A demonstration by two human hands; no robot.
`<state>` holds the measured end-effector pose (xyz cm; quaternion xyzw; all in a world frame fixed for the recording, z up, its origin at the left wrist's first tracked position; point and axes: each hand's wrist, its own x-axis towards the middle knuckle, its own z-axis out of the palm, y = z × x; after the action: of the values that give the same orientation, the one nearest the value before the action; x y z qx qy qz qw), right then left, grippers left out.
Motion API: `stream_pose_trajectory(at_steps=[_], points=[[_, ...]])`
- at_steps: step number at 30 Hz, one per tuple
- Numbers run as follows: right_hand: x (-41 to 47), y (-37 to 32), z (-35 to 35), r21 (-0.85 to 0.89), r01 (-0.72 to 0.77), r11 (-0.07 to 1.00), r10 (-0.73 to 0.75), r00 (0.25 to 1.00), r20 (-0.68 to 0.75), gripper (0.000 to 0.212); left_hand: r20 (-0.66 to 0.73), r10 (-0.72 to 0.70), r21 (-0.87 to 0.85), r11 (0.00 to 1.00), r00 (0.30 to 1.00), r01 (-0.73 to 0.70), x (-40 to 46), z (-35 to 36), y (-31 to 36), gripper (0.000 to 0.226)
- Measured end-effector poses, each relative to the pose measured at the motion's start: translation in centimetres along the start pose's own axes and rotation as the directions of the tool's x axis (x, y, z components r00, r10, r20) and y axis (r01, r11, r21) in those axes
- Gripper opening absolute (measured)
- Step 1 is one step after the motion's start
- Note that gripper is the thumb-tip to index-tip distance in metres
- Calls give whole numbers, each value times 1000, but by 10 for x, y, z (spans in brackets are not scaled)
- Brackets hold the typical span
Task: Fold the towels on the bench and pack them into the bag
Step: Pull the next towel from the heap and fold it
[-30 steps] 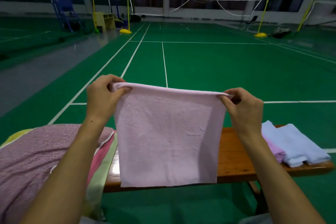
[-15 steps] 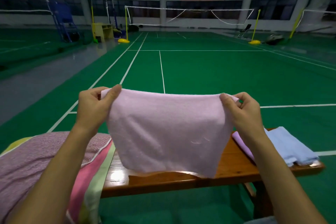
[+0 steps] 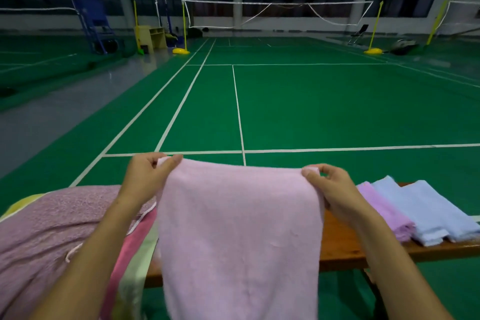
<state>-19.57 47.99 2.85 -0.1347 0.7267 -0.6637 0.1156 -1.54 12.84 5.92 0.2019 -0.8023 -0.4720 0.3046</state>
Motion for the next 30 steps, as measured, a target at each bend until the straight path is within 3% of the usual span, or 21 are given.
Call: stream_pose_trajectory(at_steps=[3,5,9,12,15,20,25,30], points=[[30,38,11,-103,-70,992,74,997,36,14,2,-103,10,995,995,103,8,22,-44,33],[51,56,21,-269,-5,963,3,1000,-8,20,-12,-175,-39,984,984,175,15,35,-72,33],[78,85,44,-640,59,766,-166,980,-108,14,-72,-284,-52,958,956,281,35,64,-105,21],[91,96,62,-567,41,822,-175,967,-184,16,-126,-305,-97,951,944,294,49,81,-121,19],[102,103,77,-434,23,901,-131,966,-221,21,-136,-272,-35,962,953,270,60,90,-140,25],[99,105,72,-545,-46,837,-40,989,-144,46,-20,-159,244,957,987,159,61,84,-150,56],[74,109,40,-734,-118,669,39,992,-124,42,191,-72,319,948,979,7,33,82,-147,33],[36,120,11,-766,-263,587,262,957,-129,24,440,-4,375,910,898,-180,-11,92,-138,21]])
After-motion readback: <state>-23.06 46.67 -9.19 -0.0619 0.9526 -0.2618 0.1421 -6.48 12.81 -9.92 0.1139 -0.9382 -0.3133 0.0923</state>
